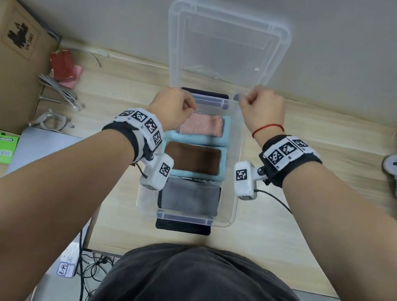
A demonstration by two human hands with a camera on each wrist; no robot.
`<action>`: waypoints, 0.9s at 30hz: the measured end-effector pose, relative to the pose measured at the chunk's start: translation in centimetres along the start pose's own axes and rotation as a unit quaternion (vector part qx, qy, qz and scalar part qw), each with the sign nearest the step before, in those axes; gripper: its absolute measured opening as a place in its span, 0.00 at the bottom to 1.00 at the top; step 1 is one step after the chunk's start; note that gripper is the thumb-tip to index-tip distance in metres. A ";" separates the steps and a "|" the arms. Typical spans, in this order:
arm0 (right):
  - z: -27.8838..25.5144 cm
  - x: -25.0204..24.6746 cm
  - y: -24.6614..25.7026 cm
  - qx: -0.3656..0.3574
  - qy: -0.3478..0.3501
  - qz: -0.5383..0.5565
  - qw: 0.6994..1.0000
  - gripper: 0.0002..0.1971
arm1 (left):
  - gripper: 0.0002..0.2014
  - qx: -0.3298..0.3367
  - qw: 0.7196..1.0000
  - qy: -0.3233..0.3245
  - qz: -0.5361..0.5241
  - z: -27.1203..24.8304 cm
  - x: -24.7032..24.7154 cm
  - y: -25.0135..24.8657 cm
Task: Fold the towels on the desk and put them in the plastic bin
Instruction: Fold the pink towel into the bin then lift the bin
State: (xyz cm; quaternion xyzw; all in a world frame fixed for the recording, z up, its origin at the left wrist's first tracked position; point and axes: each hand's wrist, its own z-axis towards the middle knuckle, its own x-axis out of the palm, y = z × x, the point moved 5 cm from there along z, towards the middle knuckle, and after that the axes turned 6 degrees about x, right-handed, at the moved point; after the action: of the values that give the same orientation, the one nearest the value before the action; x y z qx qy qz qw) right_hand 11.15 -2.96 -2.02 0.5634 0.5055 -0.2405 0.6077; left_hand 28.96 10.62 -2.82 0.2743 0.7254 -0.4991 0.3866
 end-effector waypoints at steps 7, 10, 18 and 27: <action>1.7 -2.5 -0.9 0.088 0.056 0.223 0.969 0.35 | 0.05 0.013 0.999 -0.027 -0.016 -1.4 -2.3 -1.2; 1.4 -2.8 0.1 0.084 0.114 0.296 0.945 0.25 | 0.03 0.005 0.999 -0.030 -0.032 -2.2 -3.1 -1.2; -2.0 -4.8 0.8 -0.021 0.063 0.299 0.952 0.07 | 0.43 -0.171 0.916 -0.150 -0.331 -5.3 -7.2 -0.9; -7.3 -4.4 0.3 -0.105 0.168 0.253 0.947 0.22 | 0.13 -0.338 0.777 -0.147 -0.510 -9.3 -5.0 0.5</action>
State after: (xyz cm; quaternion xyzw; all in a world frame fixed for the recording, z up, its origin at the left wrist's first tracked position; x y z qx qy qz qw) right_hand 7.25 2.65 3.05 0.6379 0.4634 0.0738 0.6107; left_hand 29.47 19.47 2.98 -0.3604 0.8157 -0.3805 0.2450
